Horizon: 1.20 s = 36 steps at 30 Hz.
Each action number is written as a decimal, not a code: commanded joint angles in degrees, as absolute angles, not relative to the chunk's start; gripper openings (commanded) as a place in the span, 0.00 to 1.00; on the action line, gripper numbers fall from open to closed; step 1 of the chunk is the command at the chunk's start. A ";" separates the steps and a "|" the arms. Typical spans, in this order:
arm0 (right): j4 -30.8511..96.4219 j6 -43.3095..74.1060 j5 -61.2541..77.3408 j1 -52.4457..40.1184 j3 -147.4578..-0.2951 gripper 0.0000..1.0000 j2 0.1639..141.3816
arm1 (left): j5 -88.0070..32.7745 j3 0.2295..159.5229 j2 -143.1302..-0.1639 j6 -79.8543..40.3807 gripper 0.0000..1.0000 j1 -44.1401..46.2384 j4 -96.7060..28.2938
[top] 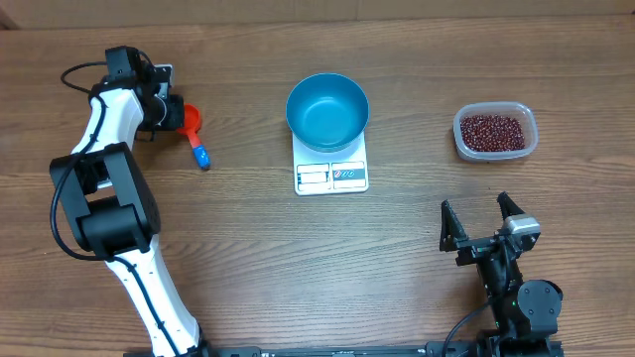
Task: Scoop item into bowl and weigh 150g on scale
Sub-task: 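Grasp the red scoop's cup with the left gripper and lift it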
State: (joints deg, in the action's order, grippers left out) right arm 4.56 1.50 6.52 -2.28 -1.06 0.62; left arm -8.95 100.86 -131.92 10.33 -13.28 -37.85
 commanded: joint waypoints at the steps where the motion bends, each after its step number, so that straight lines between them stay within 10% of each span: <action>1: 4.38 1.91 5.80 -2.52 -0.45 1.00 0.16 | -8.67 101.67 -132.97 7.31 0.04 -12.43 -38.52; 14: 4.38 1.91 5.80 -2.52 -0.45 1.00 0.16 | -9.91 104.05 -107.46 -25.15 0.04 -11.92 -53.23; 36: 4.38 1.91 5.61 -2.50 -0.45 1.00 0.16 | -6.61 103.96 -102.65 -32.91 0.04 0.05 -67.96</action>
